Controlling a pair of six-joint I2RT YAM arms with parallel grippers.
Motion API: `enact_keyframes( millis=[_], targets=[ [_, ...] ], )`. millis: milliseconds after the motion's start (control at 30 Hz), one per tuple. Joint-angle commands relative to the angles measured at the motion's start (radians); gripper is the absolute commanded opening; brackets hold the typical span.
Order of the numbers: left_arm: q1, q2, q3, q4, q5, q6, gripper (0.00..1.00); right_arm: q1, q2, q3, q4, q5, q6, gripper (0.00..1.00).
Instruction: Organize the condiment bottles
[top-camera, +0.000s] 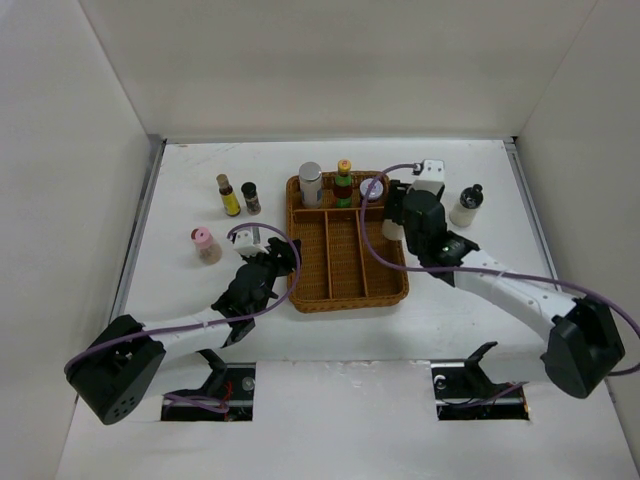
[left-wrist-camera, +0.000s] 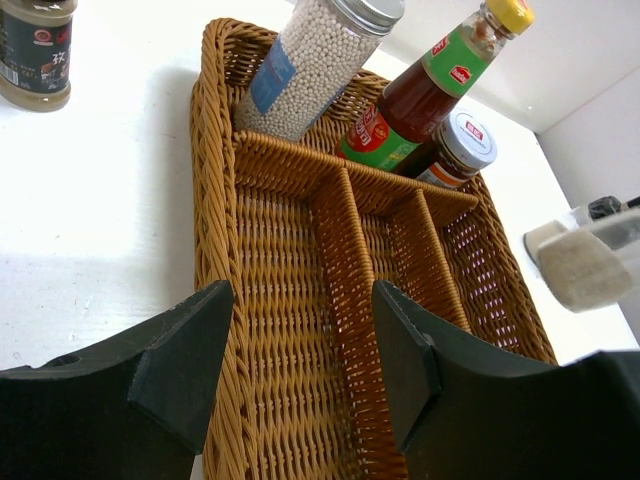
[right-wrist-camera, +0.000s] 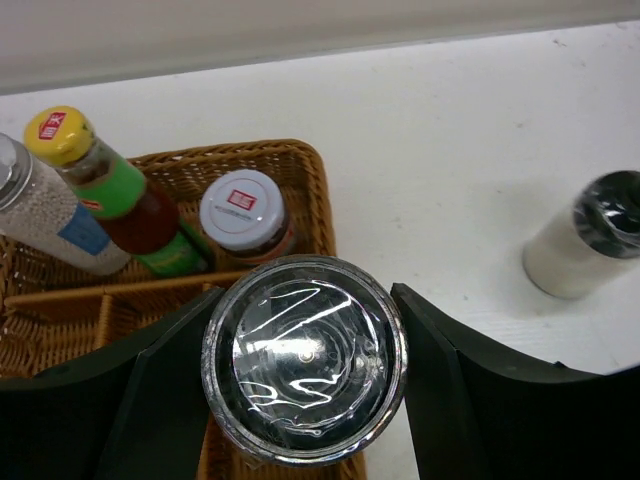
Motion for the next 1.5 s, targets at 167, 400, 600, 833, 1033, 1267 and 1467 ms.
enact_keyframes(
  millis=[167,400,600,833,1033,1267,1467],
  targets=[
    [0.01,-0.006,0.019,0.045,0.009,-0.008,0.56,-0.007,0.233,0.122,0.243,-0.097,-0.002,0.56],
    [0.018,-0.01,0.014,0.045,0.011,-0.007,0.56,-0.004,0.332,0.128,0.267,-0.119,0.013,0.63],
    [0.019,-0.006,0.015,0.047,0.015,-0.01,0.56,-0.004,0.301,0.087,0.26,-0.122,0.022,0.96],
    [0.016,-0.01,0.014,0.047,0.015,-0.01,0.56,-0.14,0.064,-0.01,0.246,-0.111,0.039,0.98],
    [0.007,0.0,0.019,0.05,0.015,-0.012,0.56,-0.39,0.023,-0.029,0.087,0.022,0.084,1.0],
    [0.004,0.002,0.019,0.05,0.02,-0.012,0.56,-0.524,0.181,0.056,0.03,-0.07,0.065,1.0],
    [0.01,-0.001,0.015,0.053,0.02,-0.012,0.56,-0.576,0.292,0.096,0.085,-0.157,0.062,0.98]
  ],
)
